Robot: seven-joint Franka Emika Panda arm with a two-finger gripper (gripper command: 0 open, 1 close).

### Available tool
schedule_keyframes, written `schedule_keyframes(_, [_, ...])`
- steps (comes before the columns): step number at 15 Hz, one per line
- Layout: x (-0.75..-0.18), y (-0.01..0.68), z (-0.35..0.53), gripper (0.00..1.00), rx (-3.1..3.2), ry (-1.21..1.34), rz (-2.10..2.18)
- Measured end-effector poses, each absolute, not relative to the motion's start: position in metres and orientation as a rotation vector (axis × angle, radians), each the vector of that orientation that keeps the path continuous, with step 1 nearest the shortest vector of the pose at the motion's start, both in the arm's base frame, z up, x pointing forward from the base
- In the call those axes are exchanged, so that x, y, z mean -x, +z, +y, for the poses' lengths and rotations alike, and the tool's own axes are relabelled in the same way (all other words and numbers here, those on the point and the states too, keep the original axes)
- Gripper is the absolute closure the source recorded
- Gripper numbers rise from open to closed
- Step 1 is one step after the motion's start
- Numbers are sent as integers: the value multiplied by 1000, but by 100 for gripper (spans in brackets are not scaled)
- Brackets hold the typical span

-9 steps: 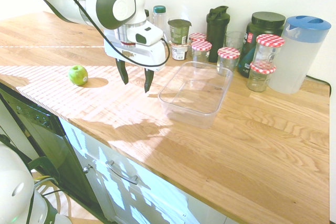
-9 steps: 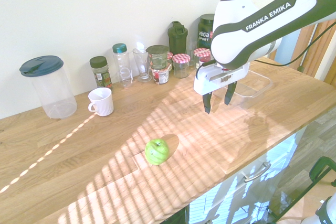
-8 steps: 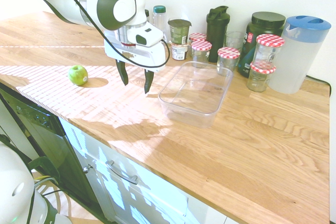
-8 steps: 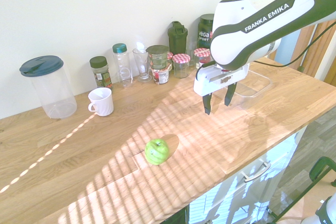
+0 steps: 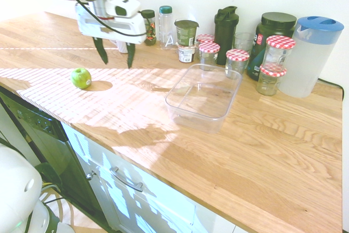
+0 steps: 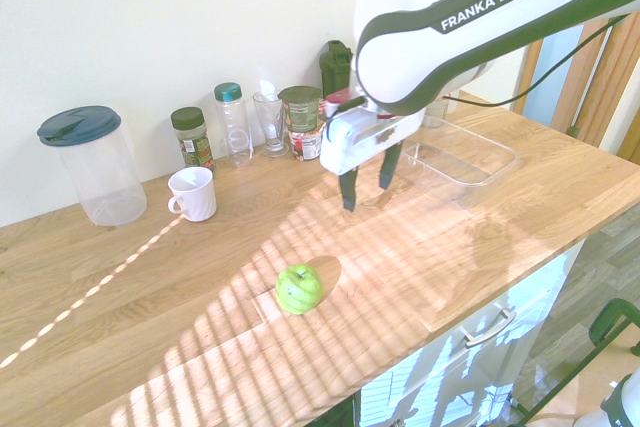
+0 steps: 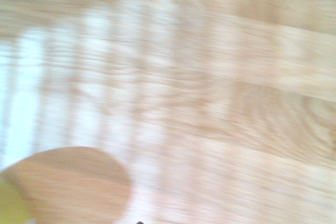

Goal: Put the apple into the container

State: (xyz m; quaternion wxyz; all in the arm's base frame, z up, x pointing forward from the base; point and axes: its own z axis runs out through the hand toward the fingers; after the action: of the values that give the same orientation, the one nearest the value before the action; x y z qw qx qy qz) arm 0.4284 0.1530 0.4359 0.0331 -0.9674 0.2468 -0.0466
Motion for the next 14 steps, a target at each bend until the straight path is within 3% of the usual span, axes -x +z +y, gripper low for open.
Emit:
schedule_keyframes(5, [-408,426,252,0,3084,-86,303])
schedule_keyframes(14, [-408,369,285,0,3201,78,-7])
